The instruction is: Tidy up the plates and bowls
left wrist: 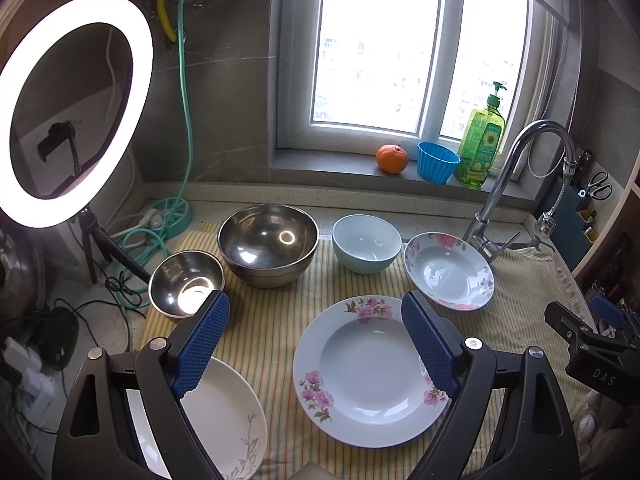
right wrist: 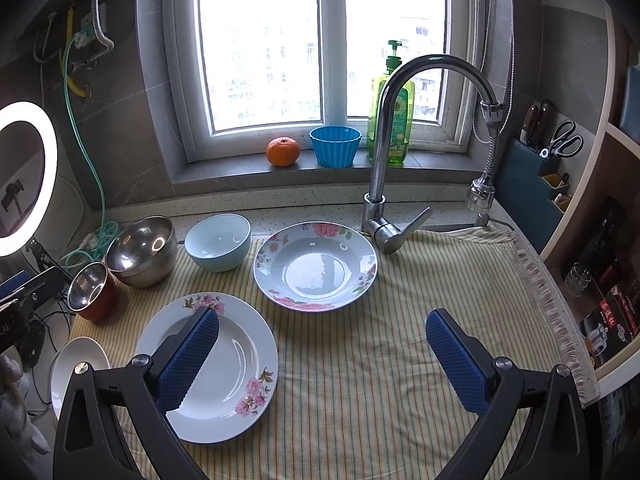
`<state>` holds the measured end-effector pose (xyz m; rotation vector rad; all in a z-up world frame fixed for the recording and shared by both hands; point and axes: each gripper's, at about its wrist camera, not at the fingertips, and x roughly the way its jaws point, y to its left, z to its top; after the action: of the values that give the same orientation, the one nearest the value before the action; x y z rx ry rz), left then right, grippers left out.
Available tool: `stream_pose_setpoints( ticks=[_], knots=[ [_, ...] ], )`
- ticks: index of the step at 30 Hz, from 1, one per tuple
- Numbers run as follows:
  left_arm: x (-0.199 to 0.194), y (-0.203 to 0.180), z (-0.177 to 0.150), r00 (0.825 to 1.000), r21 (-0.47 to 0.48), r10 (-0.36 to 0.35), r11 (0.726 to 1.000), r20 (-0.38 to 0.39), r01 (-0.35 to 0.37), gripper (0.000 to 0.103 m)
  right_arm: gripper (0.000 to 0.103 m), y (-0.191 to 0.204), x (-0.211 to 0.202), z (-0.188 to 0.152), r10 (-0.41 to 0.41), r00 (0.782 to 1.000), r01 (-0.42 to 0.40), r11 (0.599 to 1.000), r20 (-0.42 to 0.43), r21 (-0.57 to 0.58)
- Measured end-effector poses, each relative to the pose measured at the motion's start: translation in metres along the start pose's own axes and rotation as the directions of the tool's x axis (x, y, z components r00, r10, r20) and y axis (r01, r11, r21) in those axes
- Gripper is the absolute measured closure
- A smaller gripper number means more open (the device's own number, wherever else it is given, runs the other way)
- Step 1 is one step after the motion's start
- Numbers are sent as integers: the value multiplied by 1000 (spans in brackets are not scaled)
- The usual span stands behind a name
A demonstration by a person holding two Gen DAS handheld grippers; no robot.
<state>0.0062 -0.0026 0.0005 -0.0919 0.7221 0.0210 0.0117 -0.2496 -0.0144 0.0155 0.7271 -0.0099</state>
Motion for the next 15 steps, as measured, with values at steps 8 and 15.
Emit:
stream_pose_setpoints(
  ticks=[8, 15],
  knots=[
    [0, -1, 0, 1000, 1, -2, 1000, -2, 2, 15, 0, -2, 1, 0, 0, 1000, 0, 1000, -4, 2],
    [1, -3, 0, 1000, 2, -4, 1000, -3, 4, 15, 0, -3, 2, 0, -1, 1000, 1, 1000, -6, 3]
  ],
)
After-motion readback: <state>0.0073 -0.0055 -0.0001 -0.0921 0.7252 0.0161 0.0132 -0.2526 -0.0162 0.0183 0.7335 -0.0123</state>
